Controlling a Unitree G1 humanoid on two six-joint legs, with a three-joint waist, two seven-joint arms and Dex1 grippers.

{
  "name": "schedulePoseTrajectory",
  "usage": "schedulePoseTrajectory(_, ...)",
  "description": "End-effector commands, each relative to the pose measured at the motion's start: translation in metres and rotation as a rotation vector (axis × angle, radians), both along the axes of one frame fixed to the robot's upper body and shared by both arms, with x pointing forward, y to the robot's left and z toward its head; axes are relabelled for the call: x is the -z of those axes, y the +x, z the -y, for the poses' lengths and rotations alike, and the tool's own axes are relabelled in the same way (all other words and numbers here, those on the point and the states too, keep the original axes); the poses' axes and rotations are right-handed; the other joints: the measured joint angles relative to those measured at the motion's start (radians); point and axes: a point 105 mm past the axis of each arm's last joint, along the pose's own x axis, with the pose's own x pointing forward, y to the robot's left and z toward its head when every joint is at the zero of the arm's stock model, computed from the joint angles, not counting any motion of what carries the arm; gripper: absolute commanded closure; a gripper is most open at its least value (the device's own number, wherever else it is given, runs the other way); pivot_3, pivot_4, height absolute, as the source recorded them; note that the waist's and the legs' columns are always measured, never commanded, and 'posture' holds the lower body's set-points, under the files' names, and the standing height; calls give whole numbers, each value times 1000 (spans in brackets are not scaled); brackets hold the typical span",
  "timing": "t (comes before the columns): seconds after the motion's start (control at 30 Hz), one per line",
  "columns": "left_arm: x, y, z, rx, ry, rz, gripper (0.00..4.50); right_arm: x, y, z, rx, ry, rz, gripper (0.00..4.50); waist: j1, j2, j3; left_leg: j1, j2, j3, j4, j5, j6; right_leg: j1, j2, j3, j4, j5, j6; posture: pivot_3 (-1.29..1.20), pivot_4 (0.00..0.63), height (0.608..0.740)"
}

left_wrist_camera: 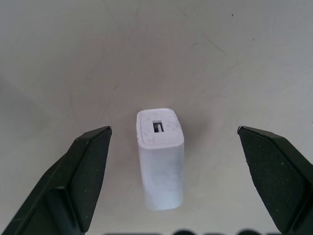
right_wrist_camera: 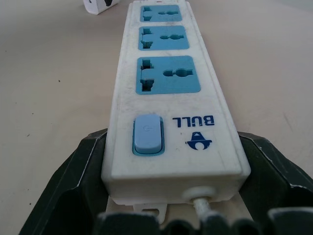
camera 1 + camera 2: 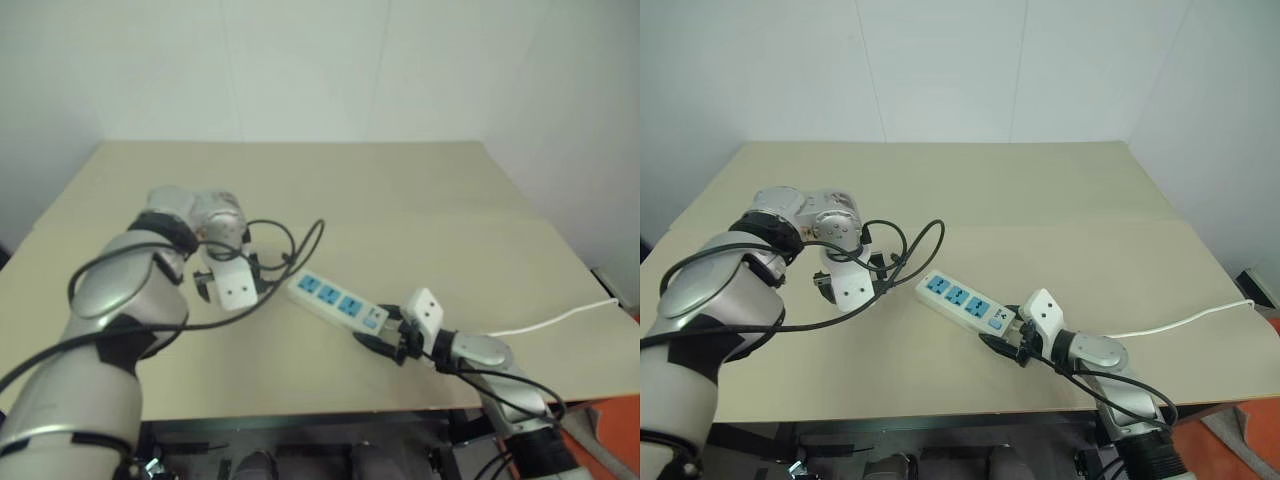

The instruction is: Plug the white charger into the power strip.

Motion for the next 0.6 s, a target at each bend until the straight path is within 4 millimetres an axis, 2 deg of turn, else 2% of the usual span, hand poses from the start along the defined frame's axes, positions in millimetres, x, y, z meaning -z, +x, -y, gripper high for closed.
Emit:
schedulePoseTrajectory(0.03, -1, 1, 2, 19, -11, 12, 0, 18, -8, -4, -11, -19, -78, 1068, 0, 0, 0, 0, 0, 0, 0, 0, 0, 0, 0, 0, 0, 0, 0, 0, 150, 740)
schedulePoseTrajectory(0.2, 2, 1, 1, 18, 9, 6, 0, 20, -9, -3, -9, -26, -79, 1068, 0, 0, 0, 0, 0, 0, 0, 0, 0, 0, 0, 0, 0, 0, 0, 0, 150, 740)
schedulePoseTrajectory(0.3, 5, 0, 3, 19, -7, 1, 561, 21, -9, -3, -7, -28, -82, 1068, 0, 0, 0, 0, 0, 0, 0, 0, 0, 0, 0, 0, 0, 0, 0, 0, 150, 740)
schedulePoseTrajectory(0.6, 8, 2, -1, 6, 23, 9, 3409, 19, -9, -2, -1, -21, -83, 1068, 0, -1, -1, 0, 0, 0, 0, 0, 0, 0, 0, 0, 0, 0, 0, 0, 150, 740)
